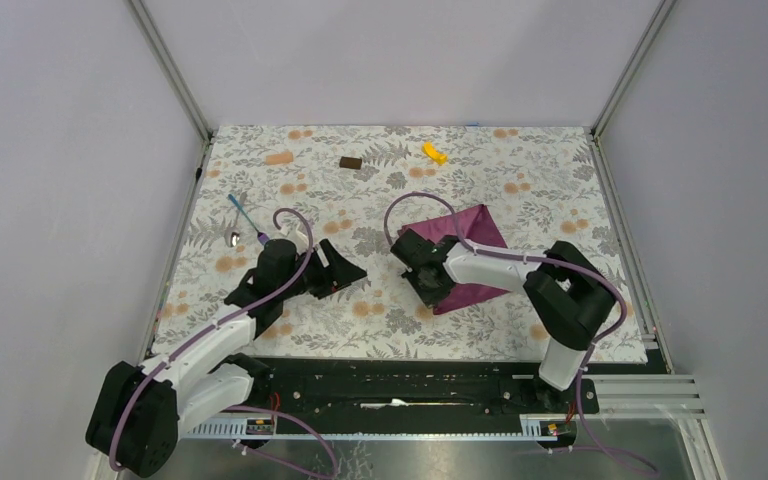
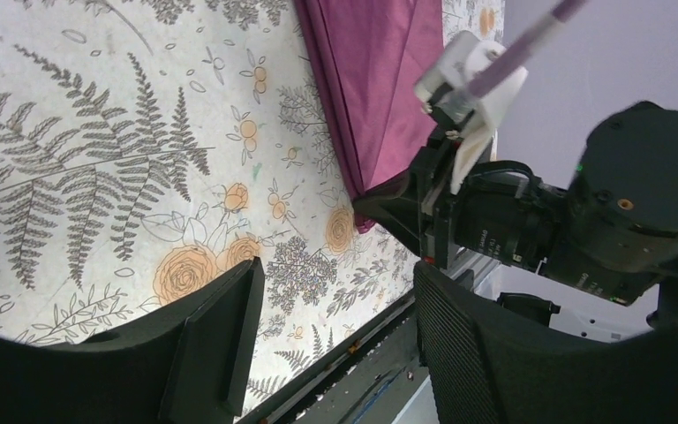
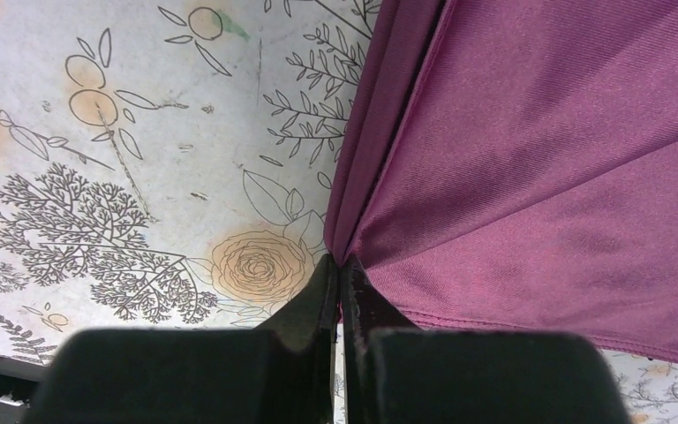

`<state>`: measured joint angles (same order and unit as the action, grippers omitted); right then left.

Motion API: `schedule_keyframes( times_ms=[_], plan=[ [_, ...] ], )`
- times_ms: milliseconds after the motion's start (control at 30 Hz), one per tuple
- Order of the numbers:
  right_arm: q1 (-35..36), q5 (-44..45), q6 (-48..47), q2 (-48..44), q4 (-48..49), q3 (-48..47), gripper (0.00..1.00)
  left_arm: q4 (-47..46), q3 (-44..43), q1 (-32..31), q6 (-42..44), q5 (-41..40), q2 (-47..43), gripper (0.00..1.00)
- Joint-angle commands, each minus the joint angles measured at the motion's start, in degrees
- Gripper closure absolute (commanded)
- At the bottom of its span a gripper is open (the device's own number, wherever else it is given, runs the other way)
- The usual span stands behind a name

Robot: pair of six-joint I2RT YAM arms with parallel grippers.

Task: Fold the napkin into a case and place the utensils inside
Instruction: Pick up the upper triangle-folded napkin from the center of the board.

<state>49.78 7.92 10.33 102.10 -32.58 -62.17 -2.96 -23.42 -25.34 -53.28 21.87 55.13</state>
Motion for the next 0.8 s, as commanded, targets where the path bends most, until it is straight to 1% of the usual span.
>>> schedule_keyframes(
  times_ms=[0, 100, 200, 267, 333, 500, 633, 700, 767],
  plan=[
    [0.1, -1.0, 0.9, -2.7, 9.0, 4.4, 1.00, -5.4, 1.4, 1.2, -4.9, 1.2, 1.1, 0.31],
    [0.1, -1.7, 1.0, -6.6, 9.8, 5.8, 1.00, -9.5, 1.4, 1.4, -9.7, 2.6, 5.5, 0.28],
    [0.1, -2.8, 1.2, -9.4, 10.3, 7.2, 1.00, -14.8, -0.2, 1.2, -14.4, 4.7, 12.3, 0.23],
    [0.0, -4.1, 1.4, -10.5, 10.7, 7.9, 1.00, -19.0, -0.8, 0.4, -18.3, 5.3, 17.0, 0.22],
    [0.0, -4.2, 1.9, -11.3, 11.0, 8.4, 1.00, -21.9, -2.3, -1.4, -21.2, 3.9, 20.4, 0.22],
    [0.0, -2.6, 2.2, -14.6, 11.1, 9.6, 1.00, -25.3, -6.9, -5.9, -26.4, -1.1, 28.8, 0.18],
    [0.0, -1.8, 2.0, -15.6, 11.1, 10.2, 1.00, -34.4, -7.1, -6.8, -33.4, -3.9, 36.2, 0.16],
    [0.0, -1.8, 1.9, -15.8, 11.1, 10.2, 1.00, -35.4, -8.4, -7.1, -34.6, -5.6, 39.6, 0.16],
    [-0.2, -1.5, 1.8, -16.1, 11.1, 10.2, 1.00, -35.0, -10.9, -7.3, -34.7, -6.2, 42.9, 0.19]
  ],
)
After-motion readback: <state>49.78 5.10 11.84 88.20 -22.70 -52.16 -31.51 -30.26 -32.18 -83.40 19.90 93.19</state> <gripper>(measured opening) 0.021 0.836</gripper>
